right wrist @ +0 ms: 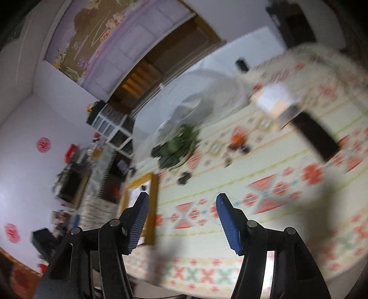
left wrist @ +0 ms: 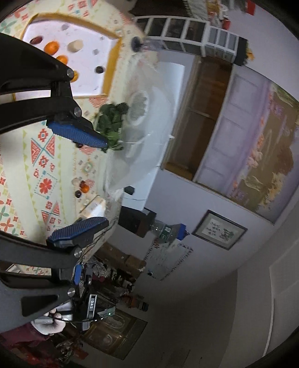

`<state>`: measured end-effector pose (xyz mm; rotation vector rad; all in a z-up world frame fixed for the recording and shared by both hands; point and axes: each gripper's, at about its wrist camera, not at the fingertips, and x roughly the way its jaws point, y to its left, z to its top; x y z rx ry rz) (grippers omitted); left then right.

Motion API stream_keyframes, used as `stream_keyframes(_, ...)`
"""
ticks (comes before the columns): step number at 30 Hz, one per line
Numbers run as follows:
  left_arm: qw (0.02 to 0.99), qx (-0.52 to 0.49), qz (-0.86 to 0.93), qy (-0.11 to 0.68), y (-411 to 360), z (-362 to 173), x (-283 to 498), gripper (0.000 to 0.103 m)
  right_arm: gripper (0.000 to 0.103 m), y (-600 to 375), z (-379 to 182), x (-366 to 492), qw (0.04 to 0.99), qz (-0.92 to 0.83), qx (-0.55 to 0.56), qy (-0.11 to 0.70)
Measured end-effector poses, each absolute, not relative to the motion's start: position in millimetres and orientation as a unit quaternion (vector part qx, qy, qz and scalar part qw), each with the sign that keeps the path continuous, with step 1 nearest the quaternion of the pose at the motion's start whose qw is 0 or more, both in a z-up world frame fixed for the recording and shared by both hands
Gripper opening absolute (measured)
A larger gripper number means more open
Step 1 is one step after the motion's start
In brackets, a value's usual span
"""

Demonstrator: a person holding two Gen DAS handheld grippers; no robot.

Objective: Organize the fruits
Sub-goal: 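Lift both open tools away from the tray and return over the loose fruit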

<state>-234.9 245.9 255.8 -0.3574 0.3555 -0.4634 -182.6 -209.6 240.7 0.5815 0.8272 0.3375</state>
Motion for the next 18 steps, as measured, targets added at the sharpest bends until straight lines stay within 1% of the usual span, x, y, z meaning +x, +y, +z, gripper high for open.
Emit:
stream_keyframes(7,0.951,-0.179,-0.199,0.152,296.3,315.5,-266.6,0.062,0.065,-258.3,325.8,-217.2,0.897,0.090,0.211,0.378)
stream_keyframes(12,0.978,-0.137,-0.092,0.124,343.7,375.5,-281.6,0.063,0.067,-278.5,407.6,-241.6,0.925,0.035,0.160,0.343)
stream_keyframes(17,0.989,-0.120,0.028,0.079,393.5,439.3,-291.8,0.068,0.068,-293.9,497.5,-275.8,0.949,-0.025,0.113,0.293)
stream_keyframes(18,0.989,-0.117,0.063,0.068,406.5,455.7,-294.1,0.070,0.070,-299.0,518.2,-284.9,0.954,-0.044,0.107,0.278)
